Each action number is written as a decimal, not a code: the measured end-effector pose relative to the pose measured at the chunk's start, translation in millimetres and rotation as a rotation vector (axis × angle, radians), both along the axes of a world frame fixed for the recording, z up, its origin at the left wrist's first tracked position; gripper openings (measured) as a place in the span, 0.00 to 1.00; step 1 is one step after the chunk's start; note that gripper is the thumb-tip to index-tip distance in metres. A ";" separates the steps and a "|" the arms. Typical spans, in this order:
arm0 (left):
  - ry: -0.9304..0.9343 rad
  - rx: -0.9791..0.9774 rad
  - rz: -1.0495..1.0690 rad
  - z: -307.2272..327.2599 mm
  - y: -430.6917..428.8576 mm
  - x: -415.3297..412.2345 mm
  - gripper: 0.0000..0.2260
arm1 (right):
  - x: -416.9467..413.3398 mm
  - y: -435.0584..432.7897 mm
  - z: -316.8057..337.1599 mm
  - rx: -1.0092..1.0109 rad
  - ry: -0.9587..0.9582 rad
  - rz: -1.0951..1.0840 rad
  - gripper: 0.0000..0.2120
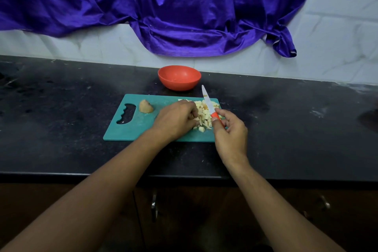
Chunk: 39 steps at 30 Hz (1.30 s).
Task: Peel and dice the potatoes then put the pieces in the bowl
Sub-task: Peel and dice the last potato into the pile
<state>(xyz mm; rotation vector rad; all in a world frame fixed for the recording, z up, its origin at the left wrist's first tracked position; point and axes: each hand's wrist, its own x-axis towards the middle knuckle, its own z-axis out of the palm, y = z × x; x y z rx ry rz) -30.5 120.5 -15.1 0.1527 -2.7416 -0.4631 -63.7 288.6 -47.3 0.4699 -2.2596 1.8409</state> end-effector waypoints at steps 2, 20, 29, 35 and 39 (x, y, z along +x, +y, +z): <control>0.015 0.019 0.017 -0.5 0.4 0.0 0.10 | 0.4 0.0 0.2 0.001 0.003 0.005 0.14; 0.000 0.145 0.032 -1.5 -17.4 -6.2 0.03 | 0.7 1.1 0.5 0.053 -0.001 0.007 0.14; 0.247 0.283 0.192 23.2 -65.5 15.4 0.05 | 0.2 0.3 -0.1 0.118 0.009 0.000 0.15; 0.092 0.167 0.382 9.6 -108.4 38.4 0.15 | 2.2 -0.5 0.7 0.153 0.027 0.005 0.15; -0.041 0.174 0.315 -11.3 -103.3 43.7 0.23 | 3.8 -0.7 2.3 0.166 0.035 -0.001 0.15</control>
